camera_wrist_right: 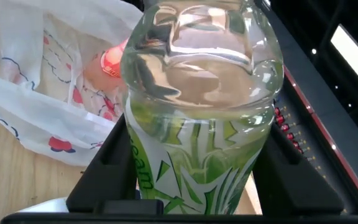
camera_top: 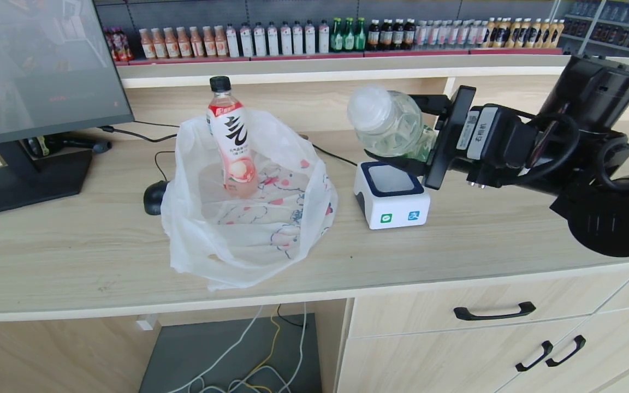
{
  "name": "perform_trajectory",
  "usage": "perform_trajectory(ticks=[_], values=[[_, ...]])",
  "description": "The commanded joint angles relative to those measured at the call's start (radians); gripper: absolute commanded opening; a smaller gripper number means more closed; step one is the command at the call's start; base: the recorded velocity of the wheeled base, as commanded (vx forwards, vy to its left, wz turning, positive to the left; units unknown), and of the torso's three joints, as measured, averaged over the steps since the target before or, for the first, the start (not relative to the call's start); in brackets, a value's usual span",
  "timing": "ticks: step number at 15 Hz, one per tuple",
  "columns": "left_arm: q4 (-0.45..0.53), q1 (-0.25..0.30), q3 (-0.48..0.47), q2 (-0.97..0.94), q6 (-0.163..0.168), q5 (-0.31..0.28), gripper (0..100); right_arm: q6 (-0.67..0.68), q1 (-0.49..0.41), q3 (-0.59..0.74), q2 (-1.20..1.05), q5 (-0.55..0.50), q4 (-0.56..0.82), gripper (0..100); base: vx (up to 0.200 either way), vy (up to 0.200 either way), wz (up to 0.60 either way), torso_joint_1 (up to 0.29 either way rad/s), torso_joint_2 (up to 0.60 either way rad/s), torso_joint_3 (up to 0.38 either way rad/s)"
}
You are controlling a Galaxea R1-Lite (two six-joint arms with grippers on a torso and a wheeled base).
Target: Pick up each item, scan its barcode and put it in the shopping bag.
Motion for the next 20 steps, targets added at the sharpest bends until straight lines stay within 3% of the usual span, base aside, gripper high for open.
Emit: perform_trajectory(ticks=[1, 7, 11, 15, 18, 20], values=[[0.000, 0.001, 0.000, 0.000, 0.000, 0.000, 100, 0.053, 0.007, -0.058, -0.009, 0.000, 0.026, 0, 0.000, 0.000, 0.00, 0.000, 0.00, 0.000], [0.000, 0.001, 0.000, 0.000, 0.000, 0.000, 100, 0.311, 0.001, -0.181, -0.024, -0.028, 0.009, 0, 0.000, 0.000, 0.00, 0.000, 0.00, 0.000], [0.000, -0.001, 0.000, 0.000, 0.000, 0.000, 100, 0.564, -0.004, -0.175, -0.026, -0.081, -0.155, 0, 0.000, 0.000, 0.00, 0.000, 0.00, 0.000], [0.000, 0.001, 0.000, 0.000, 0.000, 0.000, 100, 0.895, -0.091, -0.161, -0.023, -0.270, -0.370, 0, 0.000, 0.000, 0.00, 0.000, 0.00, 0.000], [0.000, -0.001, 0.000, 0.000, 0.000, 0.000, 100, 0.941, -0.117, -0.104, -0.055, -0.391, -0.422, 0, 0.000, 0.000, 0.00, 0.000, 0.00, 0.000], [0.000, -0.001, 0.000, 0.000, 0.000, 0.000, 100, 0.968, -0.116, 0.000, -0.095, -0.469, -0.437, 0, 0.000, 0.000, 0.00, 0.000, 0.00, 0.000]])
